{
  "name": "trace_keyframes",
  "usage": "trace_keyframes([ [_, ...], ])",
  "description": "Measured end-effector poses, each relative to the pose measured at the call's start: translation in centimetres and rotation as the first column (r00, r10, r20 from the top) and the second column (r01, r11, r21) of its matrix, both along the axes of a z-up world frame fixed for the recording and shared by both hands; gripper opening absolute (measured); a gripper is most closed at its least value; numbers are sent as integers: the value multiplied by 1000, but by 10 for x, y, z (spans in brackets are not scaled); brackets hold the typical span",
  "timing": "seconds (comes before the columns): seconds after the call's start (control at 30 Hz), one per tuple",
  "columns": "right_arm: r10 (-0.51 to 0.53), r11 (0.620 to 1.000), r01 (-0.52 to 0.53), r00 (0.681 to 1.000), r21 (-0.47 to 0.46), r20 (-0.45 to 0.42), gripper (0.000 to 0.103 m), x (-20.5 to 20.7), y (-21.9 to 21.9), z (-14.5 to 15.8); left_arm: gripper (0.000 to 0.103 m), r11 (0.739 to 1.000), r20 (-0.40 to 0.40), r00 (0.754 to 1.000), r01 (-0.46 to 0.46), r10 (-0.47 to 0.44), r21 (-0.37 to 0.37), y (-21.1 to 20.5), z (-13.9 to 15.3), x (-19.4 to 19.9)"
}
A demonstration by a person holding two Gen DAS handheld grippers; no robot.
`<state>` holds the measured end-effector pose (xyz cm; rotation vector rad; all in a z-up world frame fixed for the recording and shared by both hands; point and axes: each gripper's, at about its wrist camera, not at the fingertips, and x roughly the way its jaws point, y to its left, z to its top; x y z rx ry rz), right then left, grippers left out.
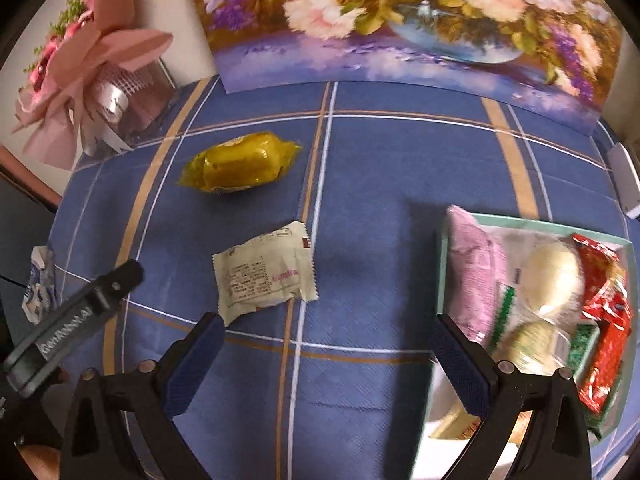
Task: Organize snacks
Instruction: 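Withdraw both tools from the tray toward the yellow and white packs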
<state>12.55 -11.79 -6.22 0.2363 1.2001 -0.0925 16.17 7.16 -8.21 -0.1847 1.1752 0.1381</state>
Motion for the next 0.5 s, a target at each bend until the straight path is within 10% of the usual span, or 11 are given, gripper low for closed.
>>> trace_keyframes([
  [0.5, 67, 997, -69, 996, -31, -60, 103, 40, 35, -49, 103, 998, -47, 997, -58, 58, 7, 17, -25, 19],
])
